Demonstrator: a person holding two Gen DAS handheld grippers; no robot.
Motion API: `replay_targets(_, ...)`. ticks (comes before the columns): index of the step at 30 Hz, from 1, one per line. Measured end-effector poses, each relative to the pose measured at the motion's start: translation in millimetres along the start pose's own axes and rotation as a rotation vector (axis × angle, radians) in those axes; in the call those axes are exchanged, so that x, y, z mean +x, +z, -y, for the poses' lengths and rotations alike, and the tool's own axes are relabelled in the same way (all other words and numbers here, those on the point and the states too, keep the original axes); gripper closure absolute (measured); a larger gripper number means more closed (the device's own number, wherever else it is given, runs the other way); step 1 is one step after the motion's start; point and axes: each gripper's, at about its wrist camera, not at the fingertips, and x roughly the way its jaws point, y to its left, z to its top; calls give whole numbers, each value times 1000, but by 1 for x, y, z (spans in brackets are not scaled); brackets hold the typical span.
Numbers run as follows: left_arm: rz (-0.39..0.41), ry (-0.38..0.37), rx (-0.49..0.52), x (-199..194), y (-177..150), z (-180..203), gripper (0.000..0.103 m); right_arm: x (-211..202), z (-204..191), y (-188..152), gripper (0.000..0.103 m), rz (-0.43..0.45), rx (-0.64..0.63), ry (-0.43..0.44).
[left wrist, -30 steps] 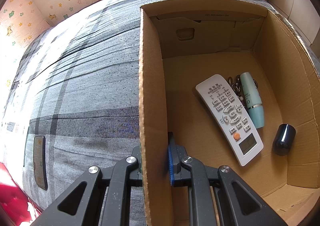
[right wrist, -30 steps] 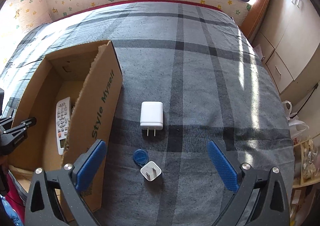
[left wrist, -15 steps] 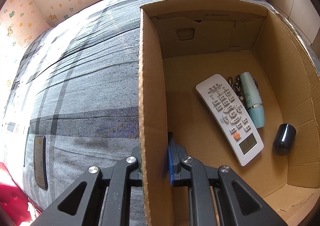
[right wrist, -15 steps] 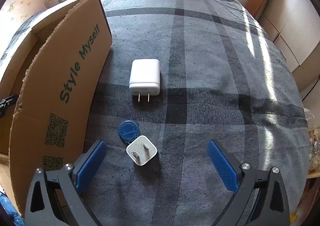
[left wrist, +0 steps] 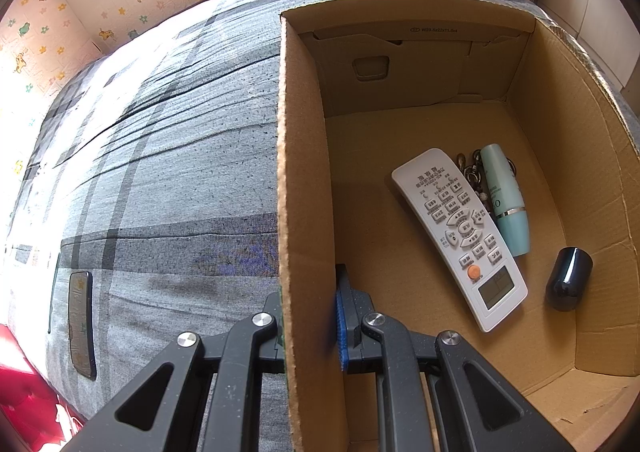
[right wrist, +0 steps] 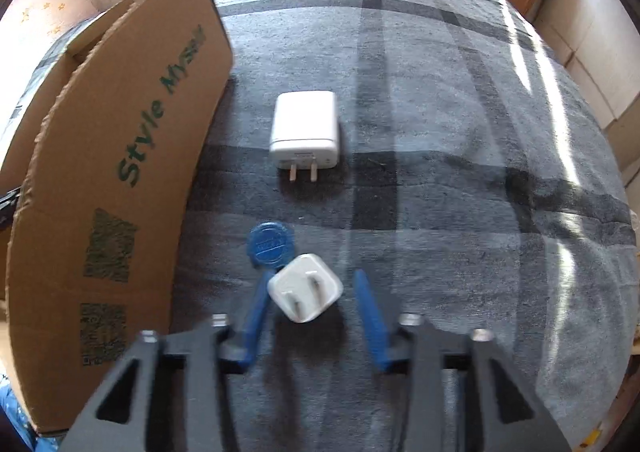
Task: Organize rigid objects
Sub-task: 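Grasp the small white charger plug with the right tool, then lift the small charger plug and carry it over the box with the right tool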
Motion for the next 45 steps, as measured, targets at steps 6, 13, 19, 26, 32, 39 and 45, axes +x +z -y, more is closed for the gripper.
replay_targets(6, 0, 0, 0, 0, 0, 0, 89, -5, -9, 0, 68, 6, -15, -10)
replay_targets(13, 1, 1, 2, 0, 0, -1, 89, -14, -11, 5, 68, 16, -25, -13)
replay_targets(19, 3, 2, 2, -1, 0, 1, 89, -27, -15, 11, 68, 30, -28, -19)
replay_targets(26, 4, -1, 1, -2, -1, 2, 89, -49, -24, 20, 68, 59, -50, -24)
replay_targets(32, 6, -5, -1, -3, -2, 1, 89, -68, -35, 32, 68, 92, -70, -27)
replay_targets(39, 9, -11, -4, -3, -3, 0, 89, -88, -55, 48, 68, 132, -103, -16)
replay_targets(45, 10, -16, -6, -3, -4, -2, 89, -98, -76, 61, 68, 158, -137, -1)
